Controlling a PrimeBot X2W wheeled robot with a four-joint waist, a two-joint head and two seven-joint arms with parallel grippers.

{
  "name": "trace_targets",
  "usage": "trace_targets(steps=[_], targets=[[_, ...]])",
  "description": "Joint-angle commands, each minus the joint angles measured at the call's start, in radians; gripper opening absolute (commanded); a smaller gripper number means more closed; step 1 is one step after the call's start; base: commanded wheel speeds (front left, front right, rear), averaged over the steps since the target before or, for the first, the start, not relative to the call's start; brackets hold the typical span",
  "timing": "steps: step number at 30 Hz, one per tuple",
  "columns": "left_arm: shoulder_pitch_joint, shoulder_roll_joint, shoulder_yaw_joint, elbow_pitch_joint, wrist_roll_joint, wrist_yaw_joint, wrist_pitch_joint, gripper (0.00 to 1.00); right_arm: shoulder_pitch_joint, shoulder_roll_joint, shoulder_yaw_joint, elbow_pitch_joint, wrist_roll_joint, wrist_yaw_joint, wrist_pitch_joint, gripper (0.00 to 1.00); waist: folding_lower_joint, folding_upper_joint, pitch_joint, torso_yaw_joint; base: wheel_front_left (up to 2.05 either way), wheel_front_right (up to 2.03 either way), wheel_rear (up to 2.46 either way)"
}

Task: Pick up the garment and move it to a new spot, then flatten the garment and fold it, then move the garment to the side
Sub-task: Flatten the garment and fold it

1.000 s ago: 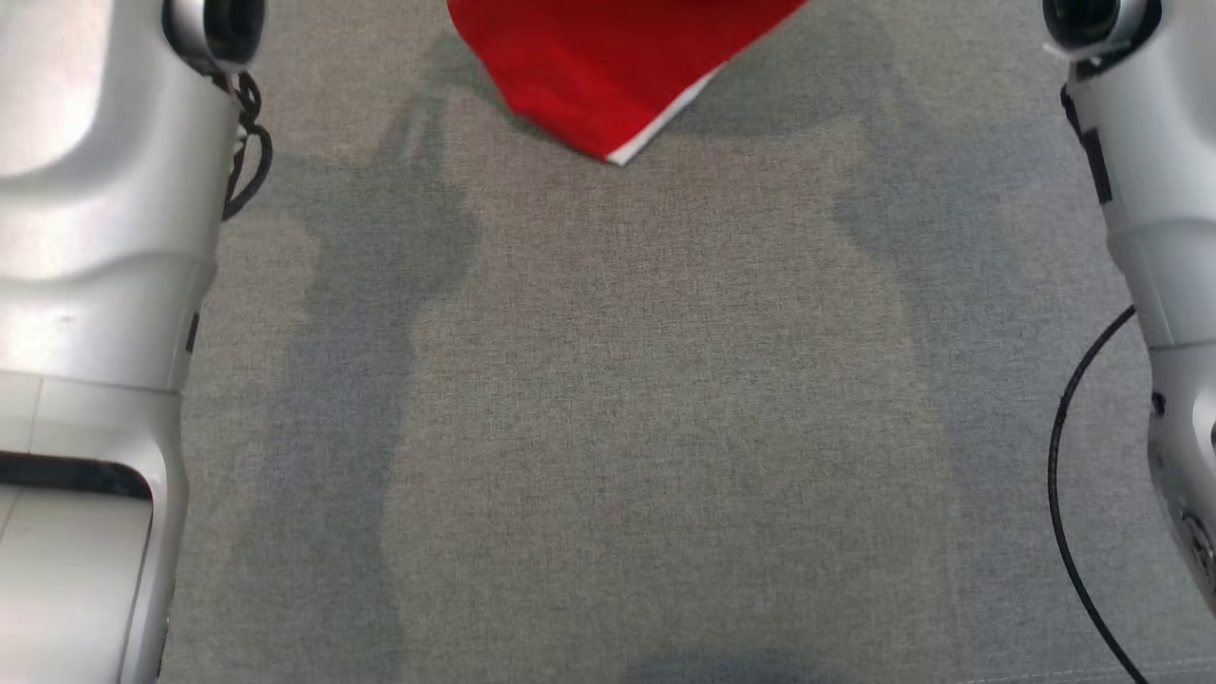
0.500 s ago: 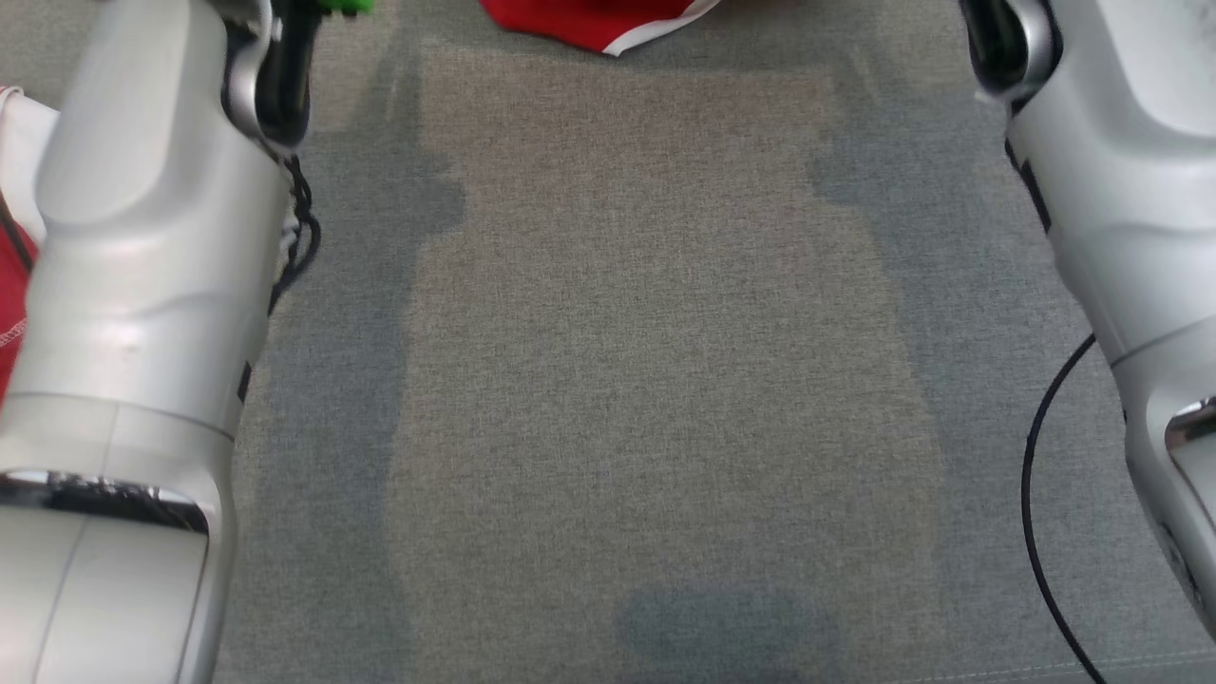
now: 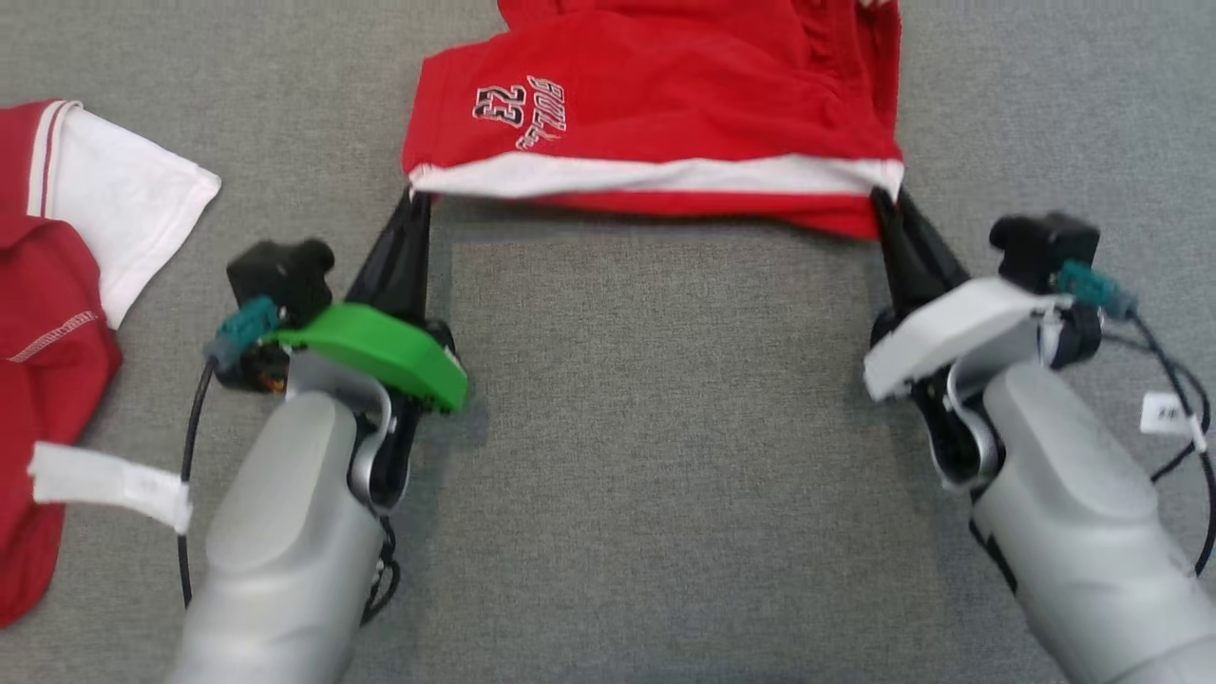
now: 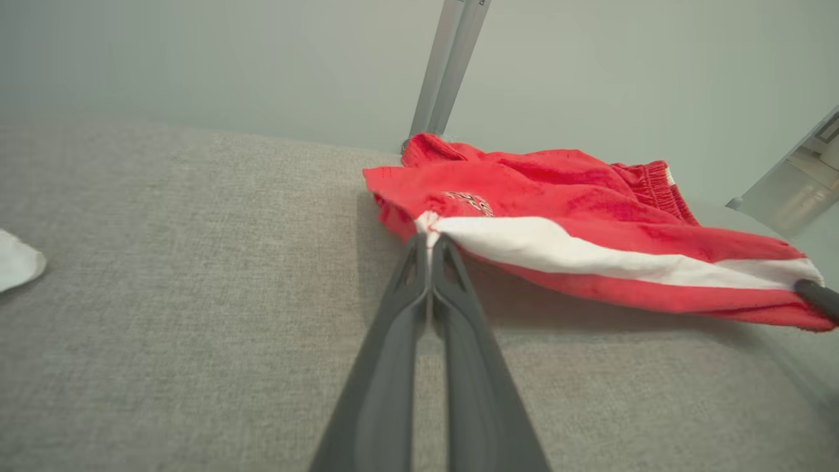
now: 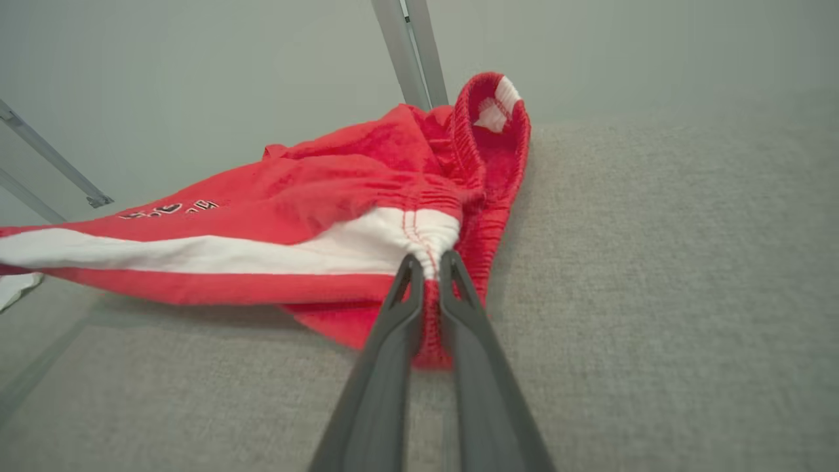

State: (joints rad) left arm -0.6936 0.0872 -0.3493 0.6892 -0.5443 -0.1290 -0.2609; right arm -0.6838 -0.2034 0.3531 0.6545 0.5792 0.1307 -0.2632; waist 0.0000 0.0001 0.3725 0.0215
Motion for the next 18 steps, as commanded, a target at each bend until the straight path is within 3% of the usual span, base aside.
trace_targets(steps=[1, 5, 10, 12, 18], targets=[[0.056, 0.011, 0.015, -0.028, -0.001, -0.003, -0.003, 0.00, 0.062, 0.004, -0.002, -0.021, -0.006, 0.000, -0.004, 0.00, 0.0000, -0.0001, -0.044, 0.000, 0.00, 0.00, 0.00], [0.232, 0.030, 0.018, -0.129, 0.011, -0.003, -0.003, 0.00, 0.222, 0.004, -0.034, -0.112, -0.007, 0.000, -0.004, 0.00, 0.0000, -0.0001, -0.107, -0.007, 0.00, 0.00, 0.00], [0.435, 0.054, 0.003, -0.239, 0.049, -0.001, -0.003, 0.00, 0.394, -0.022, 0.019, -0.198, -0.027, 0.000, -0.003, 0.00, 0.0000, -0.0001, -0.177, -0.003, 0.00, 0.00, 0.00], [0.509, 0.056, -0.004, -0.277, 0.060, 0.013, -0.003, 0.00, 0.458, -0.038, 0.036, -0.217, -0.023, 0.000, 0.002, 0.00, 0.0000, -0.0001, -0.202, 0.000, 0.00, 0.00, 0.00], [0.684, 0.060, -0.019, -0.392, 0.051, 0.068, 0.023, 0.00, 0.619, -0.037, -0.040, -0.285, -0.034, 0.000, 0.014, 0.00, 0.0000, -0.0001, -0.254, 0.003, 0.00, 0.00, 0.00]])
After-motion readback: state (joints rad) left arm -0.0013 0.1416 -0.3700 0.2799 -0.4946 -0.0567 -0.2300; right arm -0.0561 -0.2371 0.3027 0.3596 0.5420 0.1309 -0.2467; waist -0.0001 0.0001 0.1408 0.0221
